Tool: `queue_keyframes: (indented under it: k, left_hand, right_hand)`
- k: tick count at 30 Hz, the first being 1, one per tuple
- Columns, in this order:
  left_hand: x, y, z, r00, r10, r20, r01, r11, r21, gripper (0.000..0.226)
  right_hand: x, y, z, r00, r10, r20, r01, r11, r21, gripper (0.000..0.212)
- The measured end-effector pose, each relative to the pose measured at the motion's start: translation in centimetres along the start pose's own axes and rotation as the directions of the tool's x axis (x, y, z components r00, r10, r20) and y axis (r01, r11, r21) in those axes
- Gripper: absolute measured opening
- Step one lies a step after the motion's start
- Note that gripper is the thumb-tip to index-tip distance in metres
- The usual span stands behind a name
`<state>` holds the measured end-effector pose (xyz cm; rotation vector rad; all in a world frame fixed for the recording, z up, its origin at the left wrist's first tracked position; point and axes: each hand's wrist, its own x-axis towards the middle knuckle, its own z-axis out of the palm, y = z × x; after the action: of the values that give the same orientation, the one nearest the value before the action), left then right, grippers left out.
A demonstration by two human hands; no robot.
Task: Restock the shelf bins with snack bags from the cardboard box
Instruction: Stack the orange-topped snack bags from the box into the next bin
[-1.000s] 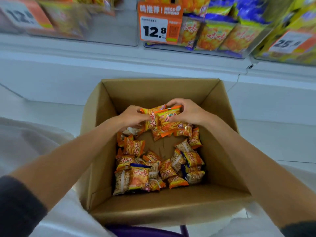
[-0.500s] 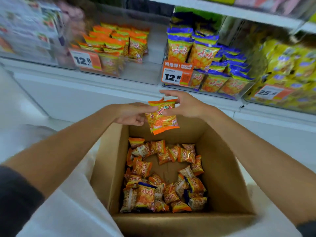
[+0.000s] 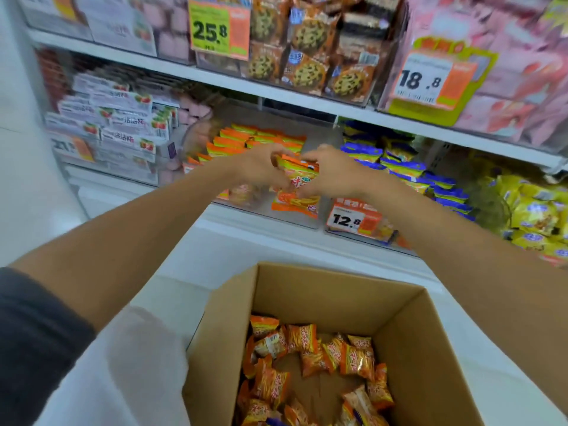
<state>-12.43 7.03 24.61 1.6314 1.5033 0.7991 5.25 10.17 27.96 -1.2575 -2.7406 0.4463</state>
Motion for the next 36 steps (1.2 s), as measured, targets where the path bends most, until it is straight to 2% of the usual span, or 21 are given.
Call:
queue_keyframes:
  k: [2,5,7,9,12,16,19,22,25,28,30,32,34,36]
  left_hand:
    - [2.6,-0.6,-1.4,0.998,0.025,-0.057,-0.03,0.996,-0.08,0.066]
    - [6.7,-2.1,-2.6,0.993,0.039,-0.11,-0.046,0.997,-0.061,0.07]
    - [9.4,-3.7,-3.1,0.996,0.031,-0.082,-0.027,0.999,0.044,0.076]
    - [11.8,-5.3,-3.2,0.999,0.028,-0.018,-0.025,0.986,0.162,0.071]
    - [14.3,-8.2,-3.7,0.999,0.038,0.011,-0.039,0.874,0.485,0.069]
    - [14.7,-11.6,-5.2,1.0,-0.009,0.017,-0.004,0.773,0.635,0.088]
    - [14.3,-12.4,-5.0,1.0,0.027,0.005,-0.024,0.748,0.664,0.09]
    - [14.3,-12.4,-4.6,0.999,0.054,0.01,-0.045,0.71,0.703,0.077]
    - [14.1,-12.1,-4.4,0.999,0.022,0.048,-0.051,0.669,0.742,0.07]
    - [14.1,-12.0,-4.4,0.999,-0.016,0.044,-0.024,0.631,0.776,0.068]
    - [14.3,-11.8,-4.3,0.999,-0.031,0.032,-0.006,0.626,0.78,0.066]
    - [14.3,-11.8,-4.1,1.0,-0.013,0.018,-0.005,0.659,0.752,0.067]
    - [14.2,-11.7,-4.1,0.999,0.035,-0.02,-0.012,0.738,0.675,0.067]
    - [13.9,-11.6,-4.2,0.998,0.053,-0.046,-0.014,0.798,0.602,0.052]
  right_hand:
    - [3.0,0.8,-0.7,0.998,0.046,-0.044,-0.043,0.997,0.062,0.057]
    - [7.8,2.4,-0.1,0.991,0.128,-0.05,-0.123,0.988,0.093,0.071]
    - [10.6,3.5,1.3,0.983,0.178,-0.033,-0.175,0.981,0.081,0.074]
    - [13.1,4.6,3.3,0.975,0.223,0.01,-0.223,0.971,0.089,0.071]
    - [16.1,6.5,6.6,0.96,0.275,0.041,-0.278,0.948,0.152,0.071]
    - [18.1,8.0,9.0,0.964,0.266,-0.015,-0.26,0.951,0.166,0.086]
    - [18.6,8.3,8.3,0.964,0.26,0.049,-0.265,0.952,0.152,0.088]
    - [18.8,7.8,7.7,0.954,0.258,0.15,-0.291,0.915,0.278,0.09]
    - [18.9,6.9,8.1,0.946,0.287,0.15,-0.322,0.889,0.325,0.095]
    - [18.8,6.4,8.3,0.931,0.317,0.182,-0.366,0.804,0.469,0.089]
    - [18.6,6.5,8.6,0.938,0.319,0.137,-0.343,0.794,0.502,0.088]
    - [18.2,6.7,9.1,0.942,0.312,0.121,-0.329,0.796,0.507,0.087]
    - [18.1,7.0,9.1,0.938,0.315,0.145,-0.342,0.766,0.544,0.087]
    - [18.1,7.3,8.7,0.937,0.318,0.145,-0.343,0.76,0.552,0.086]
